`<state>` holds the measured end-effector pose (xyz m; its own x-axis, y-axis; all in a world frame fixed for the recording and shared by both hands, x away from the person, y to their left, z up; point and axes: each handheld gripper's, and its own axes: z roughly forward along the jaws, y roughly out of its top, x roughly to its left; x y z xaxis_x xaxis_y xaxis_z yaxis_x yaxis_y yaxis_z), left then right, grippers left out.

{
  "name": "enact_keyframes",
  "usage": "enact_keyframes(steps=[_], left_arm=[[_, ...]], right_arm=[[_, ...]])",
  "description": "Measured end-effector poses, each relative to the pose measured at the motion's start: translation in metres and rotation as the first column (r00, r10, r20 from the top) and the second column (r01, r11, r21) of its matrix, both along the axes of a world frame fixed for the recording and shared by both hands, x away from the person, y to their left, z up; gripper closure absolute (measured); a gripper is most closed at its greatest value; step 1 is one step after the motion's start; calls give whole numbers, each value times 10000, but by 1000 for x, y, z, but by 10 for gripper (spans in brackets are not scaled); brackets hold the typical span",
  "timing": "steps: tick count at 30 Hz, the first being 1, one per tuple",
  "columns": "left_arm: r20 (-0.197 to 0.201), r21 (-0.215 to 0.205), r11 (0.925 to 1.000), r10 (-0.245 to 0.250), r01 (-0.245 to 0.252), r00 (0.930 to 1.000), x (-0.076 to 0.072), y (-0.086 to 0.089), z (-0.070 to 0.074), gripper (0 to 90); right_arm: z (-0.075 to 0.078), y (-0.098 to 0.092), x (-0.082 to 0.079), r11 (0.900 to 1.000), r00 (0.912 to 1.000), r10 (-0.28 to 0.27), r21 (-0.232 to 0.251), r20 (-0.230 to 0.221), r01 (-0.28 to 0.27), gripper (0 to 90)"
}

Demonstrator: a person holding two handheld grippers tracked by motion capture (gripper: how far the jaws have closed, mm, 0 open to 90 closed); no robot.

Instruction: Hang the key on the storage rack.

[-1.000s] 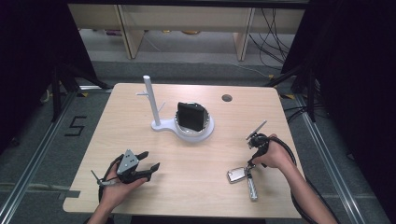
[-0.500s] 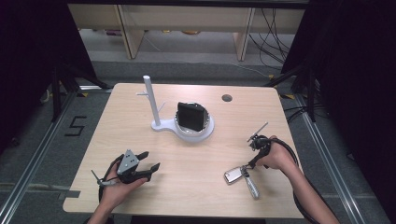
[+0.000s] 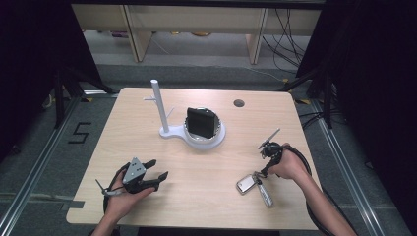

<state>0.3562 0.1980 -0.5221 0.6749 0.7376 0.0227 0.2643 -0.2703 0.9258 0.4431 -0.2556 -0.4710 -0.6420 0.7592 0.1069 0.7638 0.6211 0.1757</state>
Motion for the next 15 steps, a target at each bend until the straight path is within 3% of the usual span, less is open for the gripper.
enact_keyframes(steps=[1, 3, 5, 7, 9, 12, 15], left_arm=[[-12, 46, 10000, 8, -8, 10000, 0, 0, 0, 339], [-31, 5, 10000, -73, 73, 10000, 0, 0, 0, 340], [-3, -20, 10000, -71, 71, 10000, 1, -1, 0, 339], [-16, -12, 10000, -30, 30, 10000, 0, 0, 0, 339], [11, -23, 10000, -11, 11, 10000, 0, 0, 0, 339], [-5, -2, 10000, 2, -2, 10000, 0, 0, 0, 339], [15, 11, 10000, -11, 11, 10000, 0, 0, 0, 340]], right_arm=[[3, 0, 0, 9997, 9998, -185, 140, 124, 183, 900], [2, 1, 0, 9988, 9999, 83, -475, -110, -88, 900], [3, 4, -1, 9984, 9999, 40, -561, -107, -45, 900], [0, 3, 1, 9985, 9990, 384, -402, 225, -375, 900], [-1, 3, 1, 9994, 9987, 240, -261, 455, -229, 862], [3, 4, 2, 9988, 9970, 397, -307, 667, -377, 821], [5, 5, 3, 9984, 9974, 395, -436, 607, -369, 803]])
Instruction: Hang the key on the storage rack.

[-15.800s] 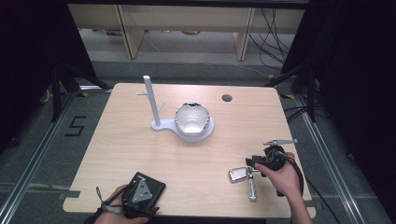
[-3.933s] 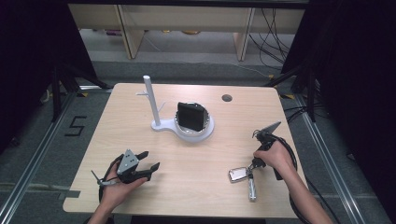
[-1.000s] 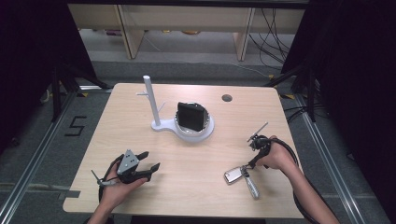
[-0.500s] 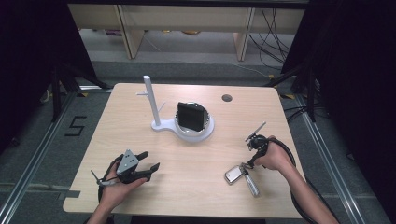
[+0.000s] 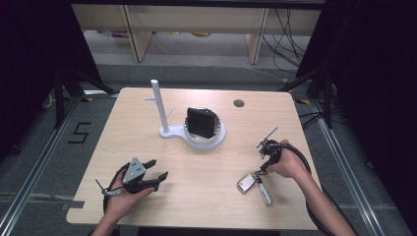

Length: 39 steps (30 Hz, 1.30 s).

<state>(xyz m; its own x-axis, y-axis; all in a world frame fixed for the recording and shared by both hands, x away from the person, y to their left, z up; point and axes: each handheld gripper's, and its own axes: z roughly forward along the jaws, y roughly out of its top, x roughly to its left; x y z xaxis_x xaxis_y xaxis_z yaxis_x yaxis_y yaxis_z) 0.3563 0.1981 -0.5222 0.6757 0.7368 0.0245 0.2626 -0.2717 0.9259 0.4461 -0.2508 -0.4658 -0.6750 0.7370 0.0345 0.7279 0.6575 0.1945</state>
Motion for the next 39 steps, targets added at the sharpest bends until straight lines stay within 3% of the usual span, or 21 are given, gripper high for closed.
enact_keyframes(steps=[1, 2, 6, 10, 14, 19, 21, 22, 26, 27, 28, 30, 32, 34, 35, 37, 38, 39], left_arm=[[-6, -23, 10000, 9, -9, 10000, 0, 0, 0, 340], [-6, -14, 10000, 13, -13, 10000, 0, 1, 0, 339], [-23, -5, 10000, 6, -6, 10000, 0, 0, 0, 339], [-32, -9, 10000, 19, -19, 10000, 0, 0, 0, 339], [-33, 16, 10000, 27, -27, 10000, 0, 0, 0, 339], [-43, -80, 10000, -10, 10, 10000, 0, 1, 0, 339], [-35, -62, 10000, -8, 8, 10000, 0, 1, 0, 339], [-31, -56, 10000, -12, 12, 10000, 0, 1, 0, 339], [-26, -34, 10000, 18, -18, 10000, 0, 0, 0, 339], [-48, 16, 10000, 41, -41, 10000, 0, 1, 0, 339], [-45, 19, 10000, 31, -31, 10000, 0, 1, 0, 339], [-43, 20, 10000, 32, -32, 10000, 0, 1, 0, 339], [-27, -25, 10000, -15, 15, 10000, 1, 0, 0, 339], [-41, 27, 10000, 30, -30, 10000, 0, 1, 0, 339], [-38, 13, 10000, 32, -32, 10000, 0, 1, 0, 339], [-20, -62, 10000, -6, 6, 10000, 0, 1, 0, 339], [-19, -61, 10000, -13, 13, 10000, 0, 1, 0, 339], [-31, -36, 10000, -2, 2, 10000, 0, 1, 0, 339]], right_arm=[[1, -2, 4, 9989, 9983, 460, 10, 362, -460, 781], [0, -2, 4, 9990, 9983, 442, 3, 368, -442, 775], [-5, -4, 7, 9956, 9956, 933, 13, 3, -933, 752], [-6, -4, 7, 9948, 9949, 1006, -130, -104, -1008, 751], [-5, -1, 7, 9880, 9878, 1504, -285, -396, -1515, 740], [-5, 0, 10, 9702, 9719, 2308, -648, -471, -2336, 715], [-4, 3, 8, 9684, 9688, 2388, -581, -656, -2427, 706], [-4, 4, 8, 9659, 9686, 2410, -824, -608, -2455, 705], [-4, 3, 8, 9510, 9554, 2852, -1015, -762, -2920, 704], [-4, 4, 8, 9514, 9554, 2832, -1011, -837, -2908, 704], [-5, 2, 10, 9382, 9422, 3204, -1047, -981, -3299, 704], [-6, 4, 9, 9250, 9322, 3450, -1289, -1093, -3575, 709], [-7, 6, 7, 9213, 9323, 3442, -1512, -1112, -3582, 721], [-7, 9, 8, 9006, 9183, 3778, -1835, -1182, -3941, 798], [-7, 11, 7, 9026, 9211, 3665, -1903, -1314, -3862, 839], [-8, 16, 6, 8890, 9128, 3862, -2102, -1332, -4068, 861], [-8, 17, 4, 8943, 9211, 3663, -2238, -1317, -3876, 863], [-8, 16, 4, 8992, 9239, 3612, -2154, -1263, -3810, 865]])
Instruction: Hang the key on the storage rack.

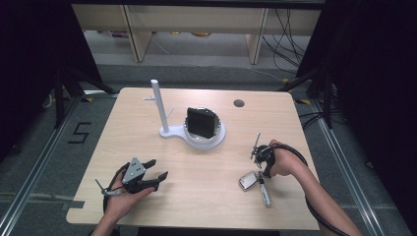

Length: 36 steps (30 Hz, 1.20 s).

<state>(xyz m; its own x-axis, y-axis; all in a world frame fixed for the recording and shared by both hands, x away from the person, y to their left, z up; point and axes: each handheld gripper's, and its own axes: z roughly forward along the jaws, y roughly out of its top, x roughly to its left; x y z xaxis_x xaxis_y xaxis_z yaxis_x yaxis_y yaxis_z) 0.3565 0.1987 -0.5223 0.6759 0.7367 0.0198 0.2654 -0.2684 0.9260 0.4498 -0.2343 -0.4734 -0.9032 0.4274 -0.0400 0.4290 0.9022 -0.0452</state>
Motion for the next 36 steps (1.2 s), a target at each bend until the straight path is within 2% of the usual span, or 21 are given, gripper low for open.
enact_keyframes(steps=[5, 6, 9, 12, 15, 16, 17, 18, 20, 21, 22, 23, 24, 25, 26, 29, 31, 32, 34, 35, 36], left_arm=[[45, 41, 10000, -18, 18, 10000, 0, 0, 0, 339], [48, 61, 10000, -20, 20, 10000, 0, 0, 0, 339], [33, 117, 9999, -24, 24, 10000, -1, -1, 1, 339], [159, 133, 9996, -246, 244, 9996, -3, -6, 8, 343], [330, 160, 9989, -435, 430, 9985, -5, -12, 15, 348], [437, 224, 9965, -817, 808, 9957, -7, -20, 23, 349], [564, 195, 9952, -973, 964, 9937, -8, -26, 27, 350], [580, 265, 9935, -1122, 1108, 9920, -9, -29, 31, 351], [655, 139, 9868, -1620, 1614, 9846, -11, -42, 41, 353], [682, 124, 9821, -1884, 1880, 9797, -11, -50, 47, 354], [782, 244, 9724, -2334, 2321, 9692, -11, -60, 54, 357], [779, 216, 9669, -2552, 2543, 9637, -10, -66, 59, 360], [824, 268, 9569, -2904, 2891, 9534, -9, -75, 64, 362], [849, 229, 9486, -3165, 3157, 9448, -7, -84, 69, 367], [896, 237, 9348, -3551, 3544, 9305, -4, -95, 74, 375], [1035, 432, 9121, -4100, 4078, 9062, 3, -119, 81, 397], [1175, 903, 8950, -4452, 4369, 8877, 9, -135, 83, 414], [1206, 1069, 8887, -4568, 4459, 8814, 12, -139, 82, 424], [1175, 1513, 8700, -4872, 4692, 8654, 17, -148, 79, 447], [1170, 1691, 8629, -4974, 4763, 8596, 20, -152, 77, 458], [1126, 1832, 8561, -5066, 4833, 8548, 23, -156, 75, 467]], right_arm=[[1, -3, 1, 9983, 9982, -586, 68, -162, 587, 871], [0, -4, 2, 9985, 9985, -527, 149, -170, 530, 871], [2, -6, 2, 9945, 9947, -944, 421, -416, 961, 872], [5, -9, 3, 9942, 9964, -826, 672, -200, 838, 874], [19, -7, 2, 9934, 9966, -826, 802, 34, 820, 875], [24, -6, 3, 9948, 9982, -571, 854, 153, 556, 875], [30, -3, 2, 9935, 9983, -553, 1004, 162, 534, 875], [37, -1, 1, 9952, 9976, -636, 757, 259, 615, 875], [48, 4, 0, 9969, 9980, -306, 740, 550, 265, 875], [53, 6, 2, 9973, 9986, 76, 726, 529, -114, 875], [59, 11, 0, 9976, 9983, 289, 609, 505, -319, 876], [66, 17, -3, 9972, 9972, 462, 567, 587, -495, 875], [69, 20, -2, 9948, 9957, 749, 653, 544, -784, 875], [73, 26, -5, 9957, 9961, 722, 543, 502, -750, 876], [77, 31, -6, 9928, 9936, 991, 617, 546, -1024, 875], [85, 47, -10, 9851, 9871, 1486, 781, 596, -1530, 875], [86, 56, -10, 9778, 9812, 1821, 935, 635, -1875, 875], [87, 60, -12, 9779, 9813, 1816, 936, 638, -1871, 876], [87, 67, -13, 9799, 9843, 1709, 966, 446, -1745, 875], [86, 69, -11, 9721, 9775, 2068, 1043, 405, -2100, 875], [86, 71, -13, 9761, 9821, 1862, 1087, 289, -1883, 875]])
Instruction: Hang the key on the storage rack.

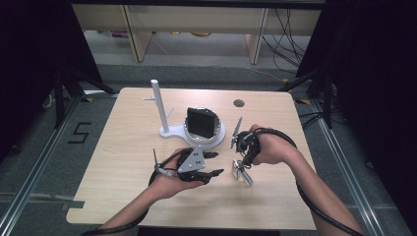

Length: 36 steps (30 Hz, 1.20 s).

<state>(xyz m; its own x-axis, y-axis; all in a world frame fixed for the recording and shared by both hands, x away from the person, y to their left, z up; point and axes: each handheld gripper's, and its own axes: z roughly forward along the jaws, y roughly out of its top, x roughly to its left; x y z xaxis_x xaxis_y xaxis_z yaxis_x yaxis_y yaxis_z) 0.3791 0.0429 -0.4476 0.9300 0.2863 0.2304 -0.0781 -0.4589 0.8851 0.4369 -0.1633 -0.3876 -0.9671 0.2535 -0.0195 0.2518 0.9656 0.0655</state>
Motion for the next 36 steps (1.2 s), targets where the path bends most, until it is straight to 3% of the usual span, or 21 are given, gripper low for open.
enact_keyframes(steps=[1, 5, 6, 10, 12, 15, 16, 17, 19, 22, 24, 25, 27, 28, 29, 30, 32, 33, 34, 35, 36], left_arm=[[67, 149, 9998, -129, 128, 9999, 2, -2, -2, 480], [169, 183, 9988, -463, 460, 9988, 5, -10, -4, 511], [188, 160, 9983, -569, 566, 9982, 5, -12, -4, 514], [313, 256, 9973, -702, 694, 9970, 6, -16, -5, 526], [334, 316, 9962, -824, 813, 9960, 7, -20, -7, 532], [416, 587, 9940, -943, 918, 9947, 9, -23, -9, 543], [331, 559, 9948, -871, 852, 9956, 8, -25, -11, 549], [527, 747, 9921, -1050, 1009, 9931, 10, -25, -10, 557], [560, 980, 9900, -1074, 1016, 9926, 10, -26, -11, 575], [581, 1079, 9884, -1140, 1072, 9918, 10, -28, -13, 601], [762, 1183, 9874, -1143, 1048, 9905, 11, -29, -13, 622], [779, 1197, 9880, -1078, 980, 9911, 10, -29, -12, 632], [950, 1186, 9891, -991, 876, 9905, 12, -30, -11, 652], [100, 946, 9913, -928, 915, 9956, 7, -31, -15, 656], [204, 1020, 9901, -992, 966, 9949, 8, -31, -14, 661], [190, 1087, 9894, -987, 961, 9949, 8, -31, -14, 669], [340, 1239, 9877, -1000, 951, 9944, 7, -31, -15, 696], [478, 1337, 9865, -1013, 941, 9937, 7, -31, -15, 703], [346, 1340, 9869, -947, 893, 9949, 5, -31, -15, 705], [595, 1529, 9831, -1109, 1007, 9920, 6, -31, -14, 707], [1065, 1636, 9826, -1060, 877, 9887, 8, -30, -13, 708]], right_arm=[[1, 3, 0, 9998, 9998, 186, 42, 112, -186, 876], [2, 10, 0, 9993, 9994, 298, 229, -172, -295, 875], [1, 10, 2, 9976, 9979, 636, 286, -90, -633, 876], [1, 14, 2, 9978, 9981, 601, 294, -152, -596, 875], [0, 17, 4, 9939, 9950, 997, 485, -85, -992, 876], [0, 19, 2, 9957, 9966, 817, 437, -45, -814, 876], [-1, 19, 4, 9925, 9939, 1101, 547, -43, -1097, 876], [0, 19, 4, 9928, 9942, 1070, 545, -89, -1064, 876], [0, 21, 0, 9969, 9984, 469, 651, -323, -447, 876], [-1, 20, 4, 9913, 9930, 1181, 595, -31, -1177, 876], [1, 21, 1, 9949, 9962, 853, 547, -147, -844, 876], [0, 21, 3, 9914, 9932, 1165, 602, -44, -1160, 876], [0, 21, 2, 9937, 9946, 1028, 464, -144, -1021, 876], [0, 21, 2, 9956, 9955, 910, 235, -269, -903, 876], [0, 22, 3, 9920, 9919, 1257, 141, -184, -1254, 876], [0, 21, 2, 9956, 9954, 920, 212, -284, -914, 876], [-1, 22, 2, 9944, 9939, 1049, 191, -341, -1043, 876], [-2, 24, -1, 9973, 9965, 646, 392, -528, -626, 876], [-3, 24, -1, 9969, 9959, 712, 371, -557, -692, 876], [-3, 24, -1, 9973, 9963, 694, 267, -516, -681, 876], [-5, 25, 2, 9934, 9936, 1067, 460, -373, -1049, 876]])
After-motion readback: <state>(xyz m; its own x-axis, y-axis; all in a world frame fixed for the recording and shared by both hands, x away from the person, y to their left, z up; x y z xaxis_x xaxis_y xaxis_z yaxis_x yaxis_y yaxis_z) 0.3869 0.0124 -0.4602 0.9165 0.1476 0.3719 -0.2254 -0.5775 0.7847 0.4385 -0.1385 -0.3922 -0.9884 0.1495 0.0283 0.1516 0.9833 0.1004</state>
